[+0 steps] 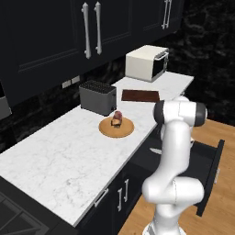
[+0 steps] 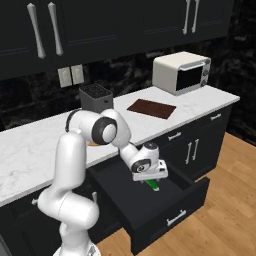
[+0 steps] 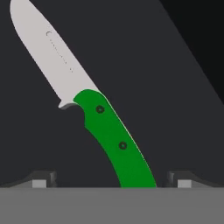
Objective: Pick up the knife from the drawer and place it on the cutting board. Then place the meat from the plate to the cutting board.
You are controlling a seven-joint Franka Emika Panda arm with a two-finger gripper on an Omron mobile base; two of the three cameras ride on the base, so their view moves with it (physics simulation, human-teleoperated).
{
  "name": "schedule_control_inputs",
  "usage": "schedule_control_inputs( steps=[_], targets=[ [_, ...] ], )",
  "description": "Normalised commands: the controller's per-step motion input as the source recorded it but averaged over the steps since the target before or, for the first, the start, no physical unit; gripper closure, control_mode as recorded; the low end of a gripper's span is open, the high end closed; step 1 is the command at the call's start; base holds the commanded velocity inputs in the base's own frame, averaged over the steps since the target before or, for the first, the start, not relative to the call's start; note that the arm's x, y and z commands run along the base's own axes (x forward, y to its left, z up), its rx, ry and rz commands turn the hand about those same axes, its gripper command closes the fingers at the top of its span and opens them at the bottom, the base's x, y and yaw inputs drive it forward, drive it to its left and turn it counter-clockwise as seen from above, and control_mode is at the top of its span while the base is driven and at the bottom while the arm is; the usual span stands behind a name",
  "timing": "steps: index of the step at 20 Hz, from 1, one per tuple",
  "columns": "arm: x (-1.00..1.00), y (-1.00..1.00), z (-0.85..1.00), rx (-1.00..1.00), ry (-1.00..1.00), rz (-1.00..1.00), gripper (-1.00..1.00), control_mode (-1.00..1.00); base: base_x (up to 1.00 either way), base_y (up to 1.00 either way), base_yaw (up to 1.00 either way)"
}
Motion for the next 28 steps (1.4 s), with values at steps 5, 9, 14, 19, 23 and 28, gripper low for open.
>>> schedule_control_inputs(
  steps=[5, 9, 14, 19, 23, 28],
  targets=[
    [0.05, -0.06, -0.46, 0.0, 0.04, 0.05, -1.0, -1.0, 0.0, 0.0, 0.0],
    [0.09, -0.06, -0.44, 0.0, 0.03, 0.06, -1.0, -1.0, 0.0, 0.0, 0.0],
    [0.11, -0.08, -0.36, 0.0, 0.07, 0.07, -1.0, -1.0, 0.0, 0.0, 0.0],
    [0.01, -0.01, -0.39, 0.0, 0.08, 0.09, 1.0, -1.0, 0.0, 0.0, 0.0],
    [0.0, 0.0, -0.35, 0.0, 0.02, 0.09, 1.0, -1.0, 0.0, 0.0, 0.0],
    [-0.29, -0.02, -0.16, 0.0, 0.0, 0.06, 1.0, -1.0, 0.0, 0.0, 0.0]
  ],
)
